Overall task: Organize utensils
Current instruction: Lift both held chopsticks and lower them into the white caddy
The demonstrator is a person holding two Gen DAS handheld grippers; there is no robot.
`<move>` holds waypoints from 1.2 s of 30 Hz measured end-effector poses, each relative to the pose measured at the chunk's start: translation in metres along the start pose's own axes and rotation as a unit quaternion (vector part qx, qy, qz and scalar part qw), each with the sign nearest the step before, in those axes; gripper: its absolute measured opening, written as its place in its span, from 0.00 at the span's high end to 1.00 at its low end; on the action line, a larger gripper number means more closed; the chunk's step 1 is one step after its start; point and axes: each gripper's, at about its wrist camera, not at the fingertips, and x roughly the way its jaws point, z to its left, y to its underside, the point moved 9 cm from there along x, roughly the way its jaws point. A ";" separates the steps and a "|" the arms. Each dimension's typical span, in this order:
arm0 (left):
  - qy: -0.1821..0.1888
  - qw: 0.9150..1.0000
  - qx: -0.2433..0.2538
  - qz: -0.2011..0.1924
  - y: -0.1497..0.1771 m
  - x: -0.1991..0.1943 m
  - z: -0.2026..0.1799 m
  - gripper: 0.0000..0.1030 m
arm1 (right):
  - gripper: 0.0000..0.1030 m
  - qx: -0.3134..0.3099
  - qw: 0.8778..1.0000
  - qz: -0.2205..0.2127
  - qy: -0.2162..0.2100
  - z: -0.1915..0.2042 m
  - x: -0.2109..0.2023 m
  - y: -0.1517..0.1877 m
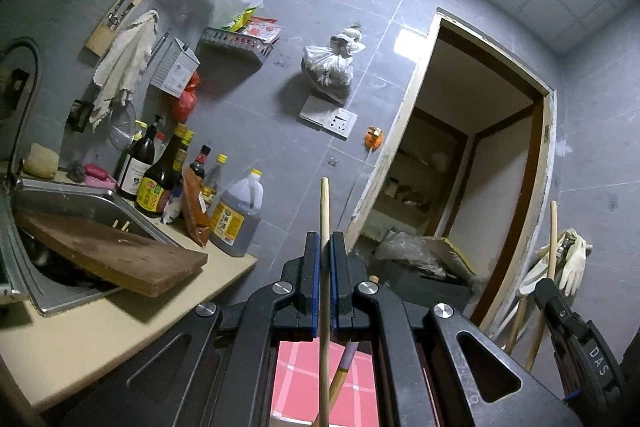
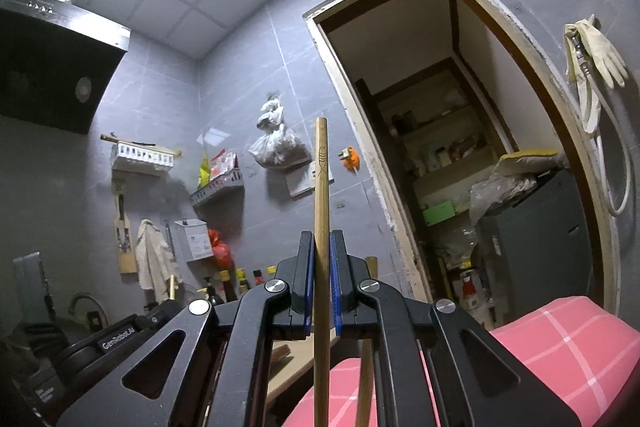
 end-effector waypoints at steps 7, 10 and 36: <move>-0.008 1.000 0.012 -0.001 0.013 -0.002 -0.002 0.97 | 0.95 -0.007 1.000 0.002 0.013 -0.003 0.000 0.009; -0.008 1.000 0.012 0.004 0.018 -0.003 -0.001 0.97 | 0.95 -0.017 1.000 -0.001 0.016 -0.001 0.000 0.013; -0.003 0.994 0.053 0.098 0.073 -0.016 -0.007 0.97 | 0.94 -0.064 0.996 0.057 0.023 0.009 -0.012 0.047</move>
